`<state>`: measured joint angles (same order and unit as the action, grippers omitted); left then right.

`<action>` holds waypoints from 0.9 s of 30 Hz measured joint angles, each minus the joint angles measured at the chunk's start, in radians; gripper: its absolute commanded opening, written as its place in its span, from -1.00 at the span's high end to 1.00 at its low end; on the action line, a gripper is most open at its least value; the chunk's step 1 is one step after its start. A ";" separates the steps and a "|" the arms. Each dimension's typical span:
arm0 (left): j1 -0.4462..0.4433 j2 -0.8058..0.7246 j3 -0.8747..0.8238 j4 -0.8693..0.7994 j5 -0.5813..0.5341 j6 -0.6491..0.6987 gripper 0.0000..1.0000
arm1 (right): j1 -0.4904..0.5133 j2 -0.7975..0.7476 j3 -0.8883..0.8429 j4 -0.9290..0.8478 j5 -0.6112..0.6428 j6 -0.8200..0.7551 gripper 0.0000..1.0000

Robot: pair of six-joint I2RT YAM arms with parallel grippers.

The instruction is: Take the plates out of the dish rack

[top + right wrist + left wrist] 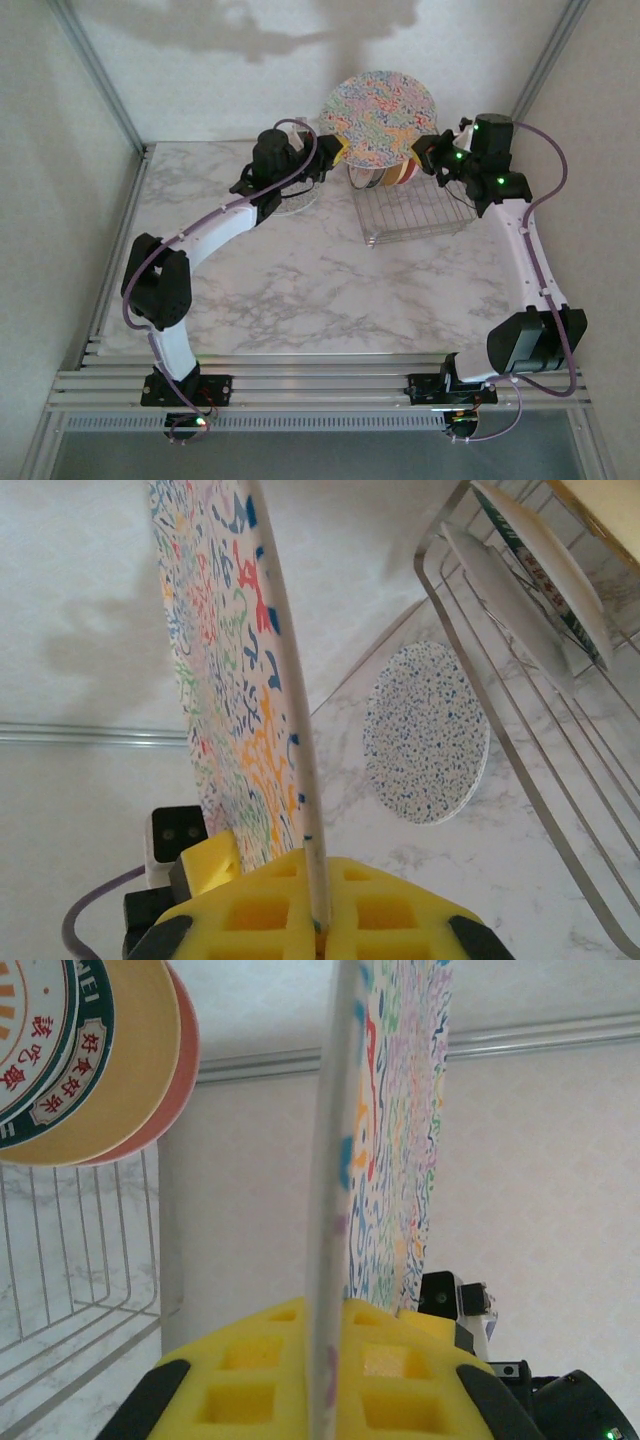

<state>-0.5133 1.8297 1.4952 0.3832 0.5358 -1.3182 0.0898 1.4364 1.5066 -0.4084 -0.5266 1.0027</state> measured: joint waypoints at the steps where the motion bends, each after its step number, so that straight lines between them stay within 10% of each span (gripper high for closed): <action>1: 0.000 0.000 0.000 0.000 0.000 -0.003 1.00 | 0.000 0.000 0.000 0.001 -0.002 0.000 1.00; 17: 0.068 0.000 0.005 -0.060 0.019 0.035 1.00 | 0.016 -0.012 0.021 -0.072 0.076 -0.141 -0.31; 27: 0.193 -0.096 -0.127 -0.097 0.023 0.060 1.00 | 0.162 -0.234 -0.074 0.002 0.361 -0.455 -0.59</action>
<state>-0.3199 1.7340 1.3685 0.2867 0.5587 -1.2579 0.2516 1.2022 1.4330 -0.4065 -0.1658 0.5476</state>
